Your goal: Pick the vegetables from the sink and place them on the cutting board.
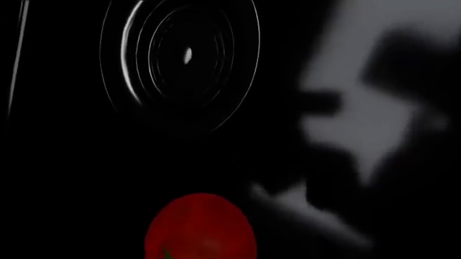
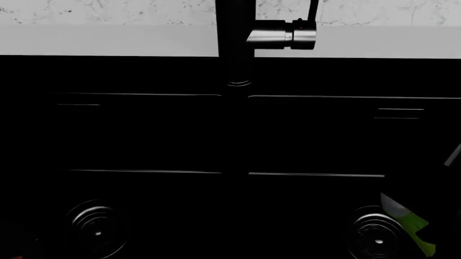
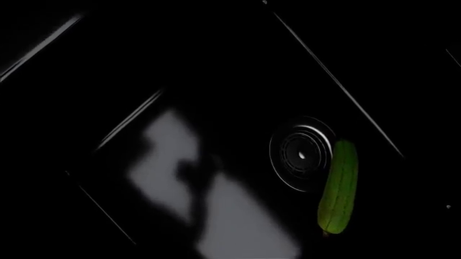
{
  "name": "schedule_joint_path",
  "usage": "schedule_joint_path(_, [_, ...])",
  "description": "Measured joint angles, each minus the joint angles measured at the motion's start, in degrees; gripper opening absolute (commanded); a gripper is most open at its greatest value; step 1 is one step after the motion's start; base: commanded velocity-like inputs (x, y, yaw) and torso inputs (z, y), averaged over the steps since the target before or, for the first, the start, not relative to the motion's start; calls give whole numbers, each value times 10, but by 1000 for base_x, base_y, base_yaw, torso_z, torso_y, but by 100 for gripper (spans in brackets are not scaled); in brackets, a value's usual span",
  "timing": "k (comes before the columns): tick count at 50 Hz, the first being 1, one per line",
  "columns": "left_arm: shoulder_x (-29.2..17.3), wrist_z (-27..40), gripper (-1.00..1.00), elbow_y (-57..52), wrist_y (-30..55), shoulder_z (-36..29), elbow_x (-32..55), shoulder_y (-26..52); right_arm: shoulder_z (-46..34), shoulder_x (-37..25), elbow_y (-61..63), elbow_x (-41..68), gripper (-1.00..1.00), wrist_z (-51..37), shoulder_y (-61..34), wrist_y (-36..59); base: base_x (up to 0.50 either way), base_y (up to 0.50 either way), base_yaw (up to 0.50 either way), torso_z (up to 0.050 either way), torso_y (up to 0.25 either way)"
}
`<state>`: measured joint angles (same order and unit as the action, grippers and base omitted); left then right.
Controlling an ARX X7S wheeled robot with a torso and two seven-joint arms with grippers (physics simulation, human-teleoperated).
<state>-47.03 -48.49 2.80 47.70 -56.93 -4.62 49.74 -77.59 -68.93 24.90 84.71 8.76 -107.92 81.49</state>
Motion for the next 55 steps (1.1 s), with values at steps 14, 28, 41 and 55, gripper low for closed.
schedule_joint_path(14, [11,16,100,39,-25,-6,-15,0,-4,-3,0,1,100,-4,3,-6,36,0,5,0,0])
schedule_joint_path(28, [30,35,100,89,-47,-17,-31,-1,-6,-6,2,4,100,-9,6,-12,37,0,5,0,0])
schedule_joint_path(41, [48,52,-100,139,-64,-37,-45,20,-6,-7,5,2,100,-12,11,-18,38,0,4,-1,-5])
schedule_joint_path(55, [41,77,-100,119,-80,-37,-42,12,-8,2,3,-1,100,-12,10,-19,39,0,3,-3,-7])
